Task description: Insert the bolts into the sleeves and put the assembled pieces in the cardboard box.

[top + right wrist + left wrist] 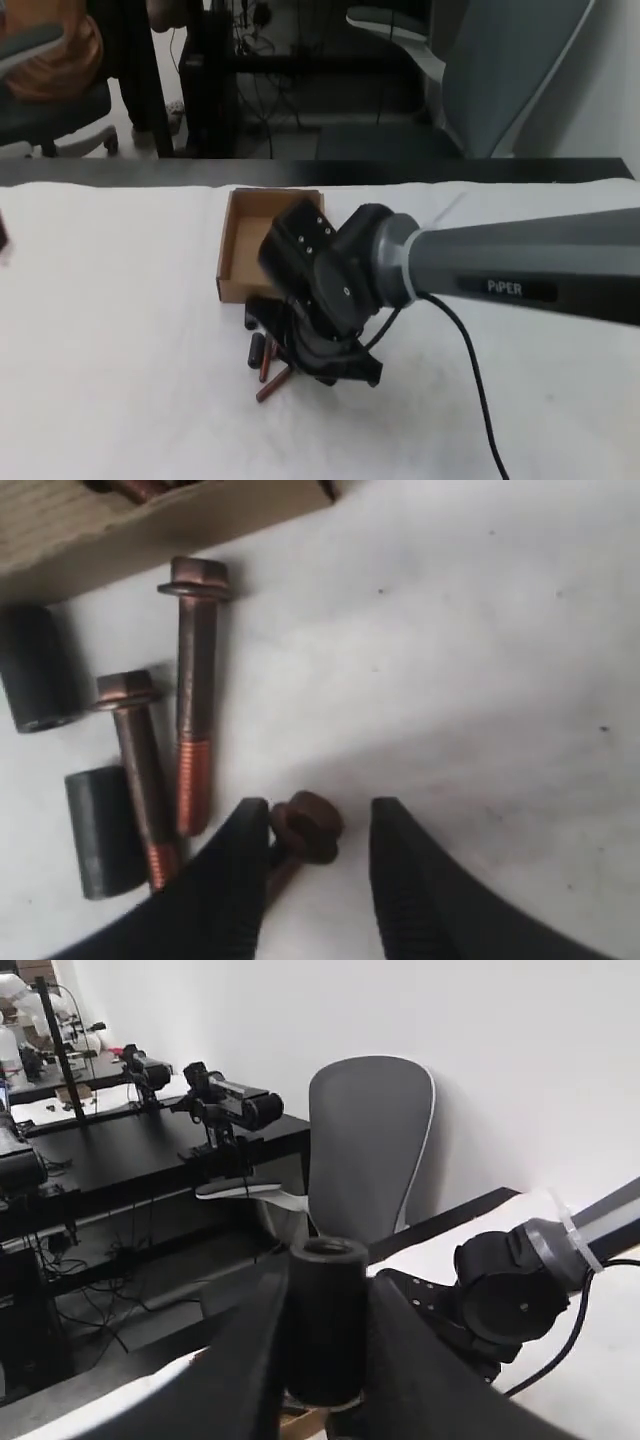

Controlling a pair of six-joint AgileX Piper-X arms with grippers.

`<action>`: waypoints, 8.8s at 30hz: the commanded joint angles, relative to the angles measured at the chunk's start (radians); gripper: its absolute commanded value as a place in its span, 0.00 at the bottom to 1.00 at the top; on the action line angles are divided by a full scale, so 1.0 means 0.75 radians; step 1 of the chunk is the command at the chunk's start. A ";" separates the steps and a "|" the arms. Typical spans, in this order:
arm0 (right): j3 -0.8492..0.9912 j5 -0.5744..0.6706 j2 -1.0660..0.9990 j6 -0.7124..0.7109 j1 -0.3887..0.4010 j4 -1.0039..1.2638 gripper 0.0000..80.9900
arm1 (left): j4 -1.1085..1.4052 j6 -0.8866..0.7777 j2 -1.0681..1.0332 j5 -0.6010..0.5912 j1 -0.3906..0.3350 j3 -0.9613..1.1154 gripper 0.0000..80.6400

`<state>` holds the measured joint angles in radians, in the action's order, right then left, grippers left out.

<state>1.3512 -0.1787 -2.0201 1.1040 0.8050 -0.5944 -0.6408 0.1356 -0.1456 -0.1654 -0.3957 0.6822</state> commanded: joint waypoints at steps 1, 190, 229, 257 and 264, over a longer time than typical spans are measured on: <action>0.037 0.033 -0.059 0.003 -0.011 -0.030 0.40 | 0.022 0.016 0.017 0.044 0.004 0.015 0.02; 0.293 0.265 -0.166 -1.002 -0.003 0.004 0.41 | 0.881 -0.350 -2.028 -0.299 0.684 0.587 0.87; 0.269 -0.061 0.290 -1.184 -0.047 -0.109 0.01 | 0.491 -0.355 -1.329 -0.440 0.540 0.013 0.87; -0.286 -0.165 1.065 -1.184 -0.184 -0.179 0.01 | 0.125 -0.510 -1.998 0.052 -0.082 0.464 0.87; -0.286 -0.165 1.066 -1.235 -0.211 -0.197 0.01 | 0.117 -0.564 -2.133 0.117 -0.155 0.556 0.83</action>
<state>1.1386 -0.2925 -1.2321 0.1903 0.6566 -0.7375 -0.5447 -0.2712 -1.7248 -0.0977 -0.5071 1.0714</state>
